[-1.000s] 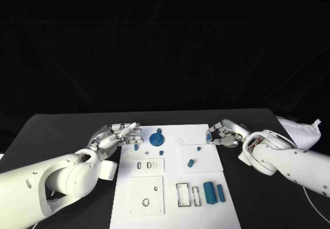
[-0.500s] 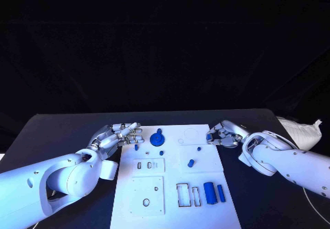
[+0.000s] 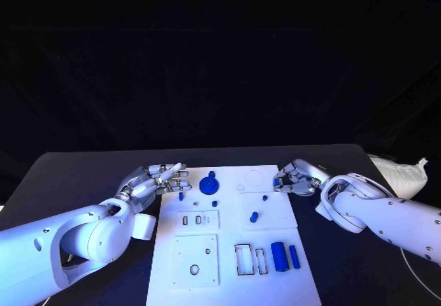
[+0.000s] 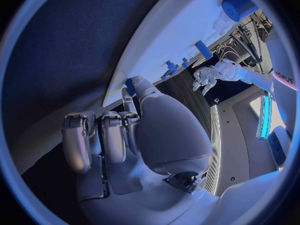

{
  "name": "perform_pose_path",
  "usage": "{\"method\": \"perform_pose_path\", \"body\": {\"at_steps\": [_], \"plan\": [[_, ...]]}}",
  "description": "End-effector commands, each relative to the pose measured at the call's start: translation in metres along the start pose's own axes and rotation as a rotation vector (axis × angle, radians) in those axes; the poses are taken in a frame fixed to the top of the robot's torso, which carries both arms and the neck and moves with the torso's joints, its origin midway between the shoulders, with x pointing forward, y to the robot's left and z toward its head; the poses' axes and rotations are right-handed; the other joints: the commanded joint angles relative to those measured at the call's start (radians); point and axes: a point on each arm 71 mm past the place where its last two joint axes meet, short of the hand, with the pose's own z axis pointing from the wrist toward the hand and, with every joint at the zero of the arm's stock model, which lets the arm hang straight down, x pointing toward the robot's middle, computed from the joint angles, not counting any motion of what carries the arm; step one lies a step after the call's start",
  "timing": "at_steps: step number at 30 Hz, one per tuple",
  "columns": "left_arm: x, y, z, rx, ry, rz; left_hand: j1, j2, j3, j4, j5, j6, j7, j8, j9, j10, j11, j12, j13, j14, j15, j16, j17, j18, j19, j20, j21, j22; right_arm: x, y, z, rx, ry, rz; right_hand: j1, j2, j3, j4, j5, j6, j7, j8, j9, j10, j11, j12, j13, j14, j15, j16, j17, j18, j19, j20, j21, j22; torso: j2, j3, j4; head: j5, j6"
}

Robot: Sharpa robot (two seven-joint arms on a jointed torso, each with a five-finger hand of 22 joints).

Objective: Assemble the parts on the task board

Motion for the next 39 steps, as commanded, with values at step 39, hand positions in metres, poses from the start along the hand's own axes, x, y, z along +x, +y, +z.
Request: {"method": "perform_pose_path", "body": {"at_steps": [39], "plan": [[-0.003,0.008,0.01,-0.001,-0.006,-0.017,0.003,0.009,-0.001,-0.009,0.0,0.004,0.006,-0.007,0.0,-0.001,0.007,-0.007,0.0,0.001,0.005,-0.008,0.003,0.012,0.007,0.001,-0.006,-0.003,0.097,0.16,0.01,-0.24,0.123,-0.141,-0.031,0.026,0.024,-0.003,0.0,0.04,-0.027,0.014,0.023,0.103,-0.027,0.007,0.262,0.106,-0.03,0.006,0.263,-0.019,0.075,-0.031,0.008,0.217,-0.055,-0.0178,0.0112,0.064,-0.061]]}}
